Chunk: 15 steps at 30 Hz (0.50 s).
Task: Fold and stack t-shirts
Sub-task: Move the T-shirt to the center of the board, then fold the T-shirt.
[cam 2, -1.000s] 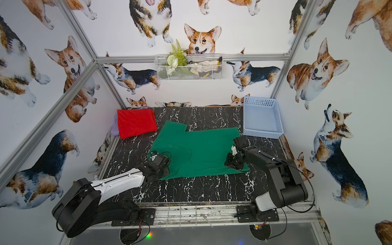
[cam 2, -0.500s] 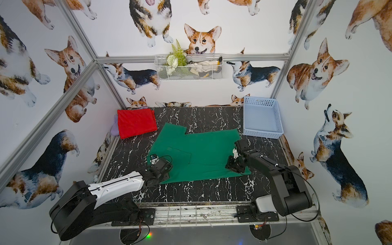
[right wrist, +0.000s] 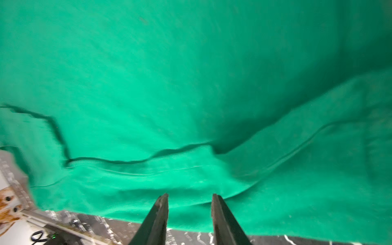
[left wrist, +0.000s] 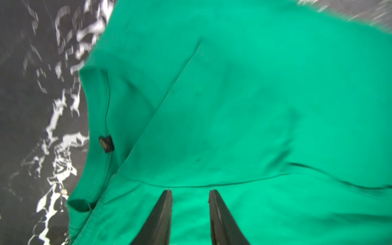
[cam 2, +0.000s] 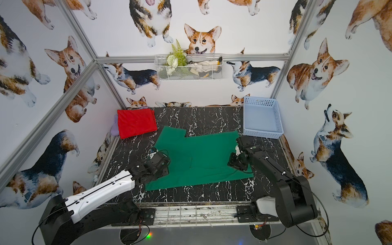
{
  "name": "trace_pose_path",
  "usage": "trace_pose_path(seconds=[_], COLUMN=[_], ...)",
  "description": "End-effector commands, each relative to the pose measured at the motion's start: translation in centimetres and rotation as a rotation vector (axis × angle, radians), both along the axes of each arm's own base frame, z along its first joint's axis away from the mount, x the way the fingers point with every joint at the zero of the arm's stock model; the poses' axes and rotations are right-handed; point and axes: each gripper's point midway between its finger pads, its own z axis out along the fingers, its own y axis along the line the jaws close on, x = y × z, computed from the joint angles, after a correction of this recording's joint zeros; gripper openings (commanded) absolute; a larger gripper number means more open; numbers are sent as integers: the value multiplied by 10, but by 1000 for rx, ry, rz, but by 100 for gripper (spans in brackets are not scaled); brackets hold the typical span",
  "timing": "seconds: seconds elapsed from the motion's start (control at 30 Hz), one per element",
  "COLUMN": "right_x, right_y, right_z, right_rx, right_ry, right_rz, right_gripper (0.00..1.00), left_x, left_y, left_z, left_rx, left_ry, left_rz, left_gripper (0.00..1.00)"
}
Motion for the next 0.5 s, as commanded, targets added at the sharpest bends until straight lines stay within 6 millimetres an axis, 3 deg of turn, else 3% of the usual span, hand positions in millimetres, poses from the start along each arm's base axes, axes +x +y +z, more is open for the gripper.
trace_pose_path(seconds=[0.0,0.07,0.13,0.33,0.47], right_x=[2,13,25,74,112], right_y=[-6,-4,-3,0,0], right_z=[20,38,53,86,92], right_rx=[-47,-47,-56,-80,-66], right_ry=[-11,-46,-76,-129,-125], right_rz=[17,25,33,40,22], right_gripper=[42,42,43,41,34], left_x=[8,30,54,142,205], left_y=[10,10,12,31,26], left_z=[21,37,40,20,20], left_rx=[93,83,45,7,30], left_ry=[-9,-37,-31,60,88], left_rz=[-44,-35,-23,11,-23], left_gripper=[38,40,40,36,32])
